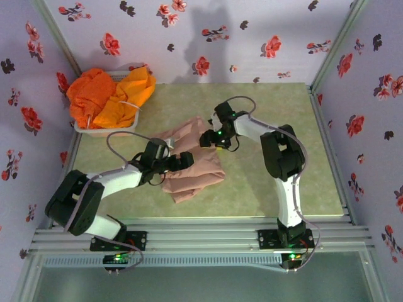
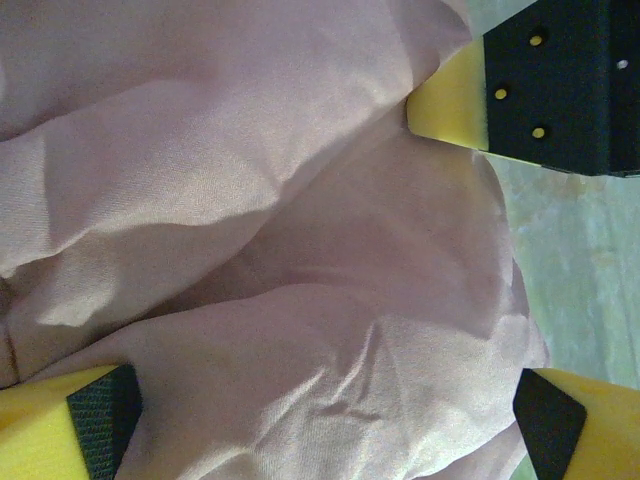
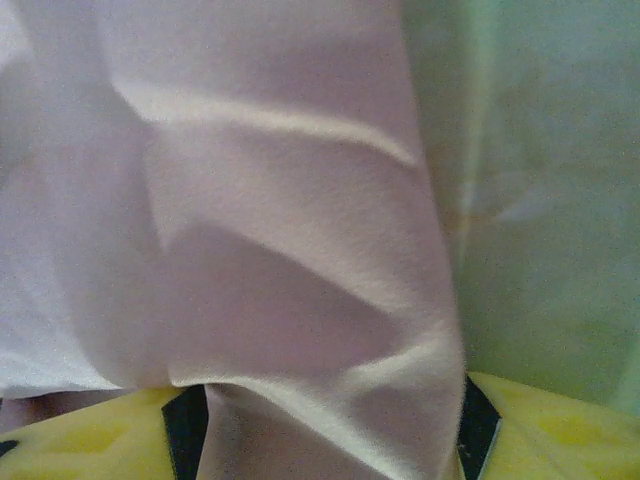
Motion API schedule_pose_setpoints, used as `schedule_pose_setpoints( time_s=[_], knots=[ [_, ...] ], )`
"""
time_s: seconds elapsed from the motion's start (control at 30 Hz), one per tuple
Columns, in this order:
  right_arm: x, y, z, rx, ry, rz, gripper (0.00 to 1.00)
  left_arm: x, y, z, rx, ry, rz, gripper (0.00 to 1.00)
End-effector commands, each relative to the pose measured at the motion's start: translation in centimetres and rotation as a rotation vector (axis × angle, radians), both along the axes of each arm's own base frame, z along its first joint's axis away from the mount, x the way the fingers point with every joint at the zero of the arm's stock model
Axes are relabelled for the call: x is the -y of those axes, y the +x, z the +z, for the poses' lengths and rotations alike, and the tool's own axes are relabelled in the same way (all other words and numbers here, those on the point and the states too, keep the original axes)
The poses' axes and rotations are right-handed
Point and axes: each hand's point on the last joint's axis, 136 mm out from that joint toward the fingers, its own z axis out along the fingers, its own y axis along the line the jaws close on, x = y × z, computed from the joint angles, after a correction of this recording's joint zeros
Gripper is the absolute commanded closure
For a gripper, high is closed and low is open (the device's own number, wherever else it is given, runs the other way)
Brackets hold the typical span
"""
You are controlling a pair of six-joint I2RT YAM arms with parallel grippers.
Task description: Fold and stack the shorts
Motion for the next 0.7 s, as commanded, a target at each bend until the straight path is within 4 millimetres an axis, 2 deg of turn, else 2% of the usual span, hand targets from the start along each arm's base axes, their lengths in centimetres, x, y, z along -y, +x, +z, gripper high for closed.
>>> schedule_pose_setpoints(
  time_s=[0.0,0.1,0.27,0.4,0.67],
  knots=[
    [0.2,-1.1,-2.1,-0.040,-0.039,-0.010,0.48,-0.5,-0.4,-0.1,0.002,0.029,0.012,0.01],
    [0.3,-1.3,-2.6,-0.033,-0.050,-0.023,0.61,-0.4,-0.1,1.2,0.040,0.020,0.007,0.01],
    [1.8,-1.5,-3.0,-0.003,-0.141,-0.045,0.80,-1.0,0.3,4.3,0.136,0.027,0.010,0.01],
    [3.4,-1.6,-2.9,0.021,-0.212,-0.068,0.89,-1.4,0.3,6.4,0.206,0.023,0.011,0.01],
    [7.0,-1.9,-3.3,0.050,-0.380,-0.116,1.00,-1.8,-0.3,6.9,0.209,0.031,0.002,0.01]
  ],
)
